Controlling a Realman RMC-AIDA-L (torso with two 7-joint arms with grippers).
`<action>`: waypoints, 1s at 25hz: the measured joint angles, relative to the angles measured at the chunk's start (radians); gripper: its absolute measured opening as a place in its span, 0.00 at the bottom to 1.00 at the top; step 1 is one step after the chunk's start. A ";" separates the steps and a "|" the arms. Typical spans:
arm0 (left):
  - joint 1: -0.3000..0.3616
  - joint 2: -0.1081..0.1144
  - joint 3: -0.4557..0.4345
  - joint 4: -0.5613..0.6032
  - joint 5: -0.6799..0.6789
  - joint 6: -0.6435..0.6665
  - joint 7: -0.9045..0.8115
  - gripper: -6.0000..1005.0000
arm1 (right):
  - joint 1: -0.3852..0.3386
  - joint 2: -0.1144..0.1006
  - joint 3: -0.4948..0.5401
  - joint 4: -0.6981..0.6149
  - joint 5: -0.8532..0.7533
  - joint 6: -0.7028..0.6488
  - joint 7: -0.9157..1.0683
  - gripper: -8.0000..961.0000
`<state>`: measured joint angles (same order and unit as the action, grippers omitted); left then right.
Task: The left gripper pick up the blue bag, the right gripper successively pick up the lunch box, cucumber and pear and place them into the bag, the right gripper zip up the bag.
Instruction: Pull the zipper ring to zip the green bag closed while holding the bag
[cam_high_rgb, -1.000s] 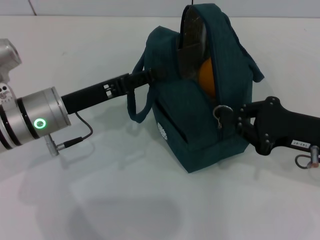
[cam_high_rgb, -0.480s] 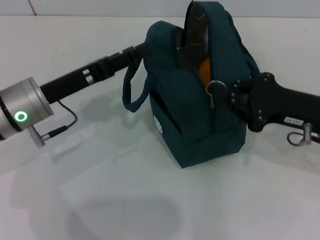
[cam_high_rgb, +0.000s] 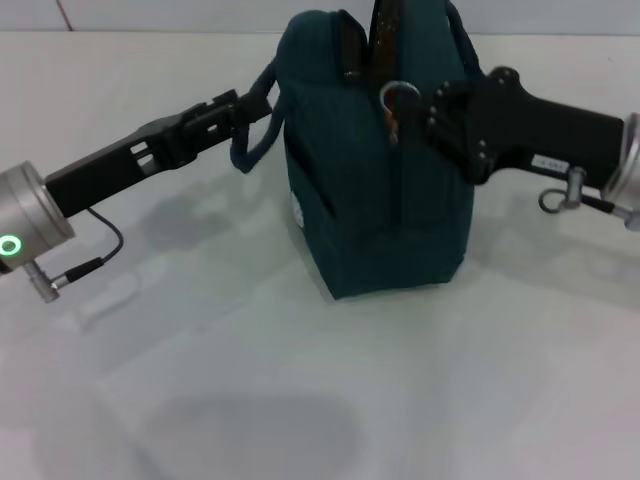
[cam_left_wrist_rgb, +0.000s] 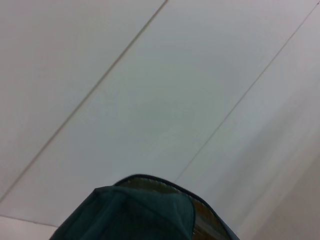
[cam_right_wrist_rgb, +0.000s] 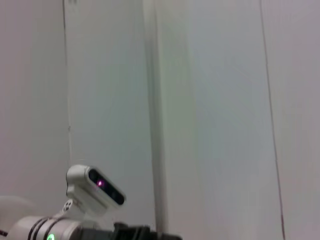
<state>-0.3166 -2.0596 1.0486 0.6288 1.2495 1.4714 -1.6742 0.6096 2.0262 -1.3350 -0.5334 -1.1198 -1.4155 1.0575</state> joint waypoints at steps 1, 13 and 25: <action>0.003 0.002 -0.003 0.000 -0.001 0.000 0.002 0.87 | 0.013 0.000 0.000 -0.001 0.004 0.001 0.000 0.03; 0.018 0.001 -0.053 0.000 0.003 0.053 0.029 0.87 | 0.076 0.000 -0.023 0.002 0.038 0.053 -0.008 0.04; 0.067 0.013 -0.075 0.012 0.015 0.117 0.060 0.87 | 0.118 0.002 -0.129 0.013 0.105 0.069 -0.033 0.04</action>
<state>-0.2495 -2.0461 0.9737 0.6411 1.2645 1.5882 -1.6137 0.7280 2.0279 -1.4637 -0.5201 -1.0146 -1.3469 1.0248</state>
